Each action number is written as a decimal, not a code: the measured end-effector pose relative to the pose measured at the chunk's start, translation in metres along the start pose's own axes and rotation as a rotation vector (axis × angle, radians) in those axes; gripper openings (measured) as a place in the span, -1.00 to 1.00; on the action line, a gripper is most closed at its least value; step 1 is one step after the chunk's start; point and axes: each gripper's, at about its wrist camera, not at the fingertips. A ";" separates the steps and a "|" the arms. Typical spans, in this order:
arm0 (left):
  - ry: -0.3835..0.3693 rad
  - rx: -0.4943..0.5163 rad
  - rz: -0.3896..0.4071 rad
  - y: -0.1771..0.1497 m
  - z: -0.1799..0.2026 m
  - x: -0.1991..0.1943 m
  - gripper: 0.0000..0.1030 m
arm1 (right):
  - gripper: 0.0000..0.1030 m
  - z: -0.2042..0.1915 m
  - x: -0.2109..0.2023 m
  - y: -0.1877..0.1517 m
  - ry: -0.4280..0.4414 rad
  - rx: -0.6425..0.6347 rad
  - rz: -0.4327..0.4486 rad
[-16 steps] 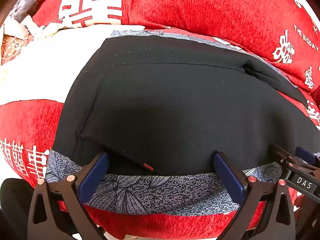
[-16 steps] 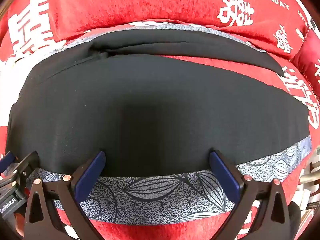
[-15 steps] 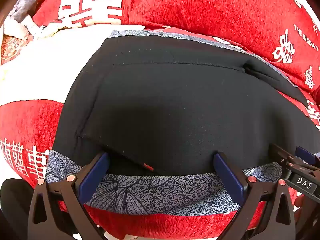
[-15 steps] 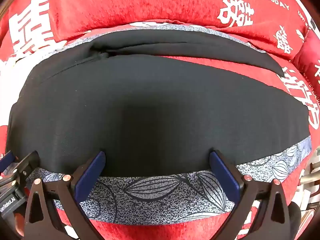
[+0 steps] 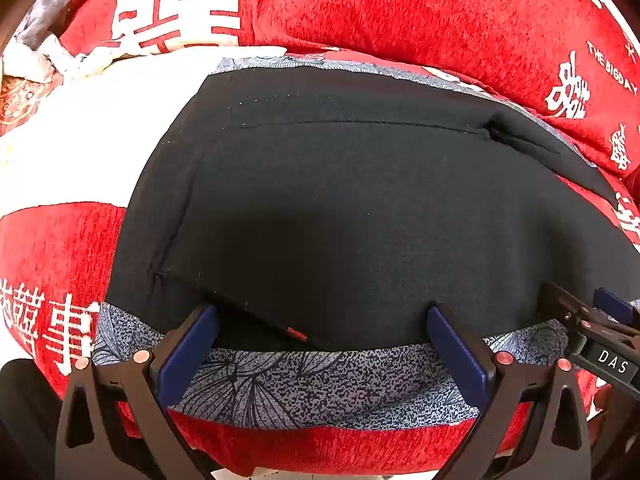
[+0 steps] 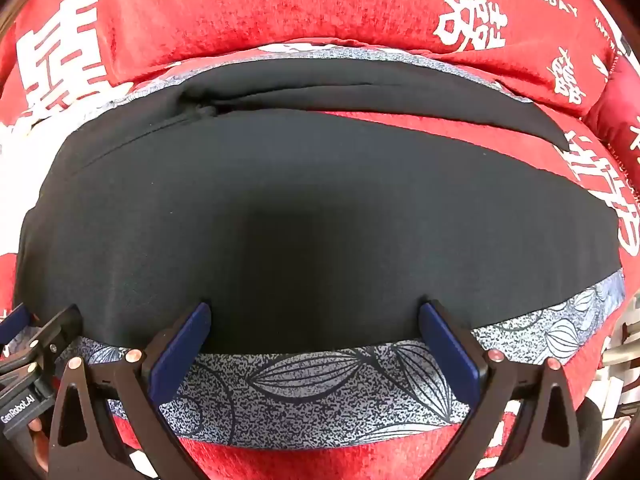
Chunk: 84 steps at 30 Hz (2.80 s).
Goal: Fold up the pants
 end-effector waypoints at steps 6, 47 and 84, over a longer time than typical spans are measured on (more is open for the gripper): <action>0.001 -0.001 -0.002 0.000 0.000 -0.001 1.00 | 1.00 -0.002 0.001 -0.003 -0.003 0.000 0.008; 0.052 0.015 -0.035 0.010 -0.003 -0.024 1.00 | 1.00 -0.028 -0.027 0.010 0.045 -0.072 -0.016; 0.064 -0.073 -0.061 0.143 -0.010 -0.020 1.00 | 1.00 -0.029 -0.024 0.113 -0.004 -0.162 0.083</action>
Point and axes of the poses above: each gripper's, at about its wrist camera, not at the fingertips, and x roughly the way its jaws point, z to its right, y to its top, and after that the axes turned 15 degrees about -z, right-handed
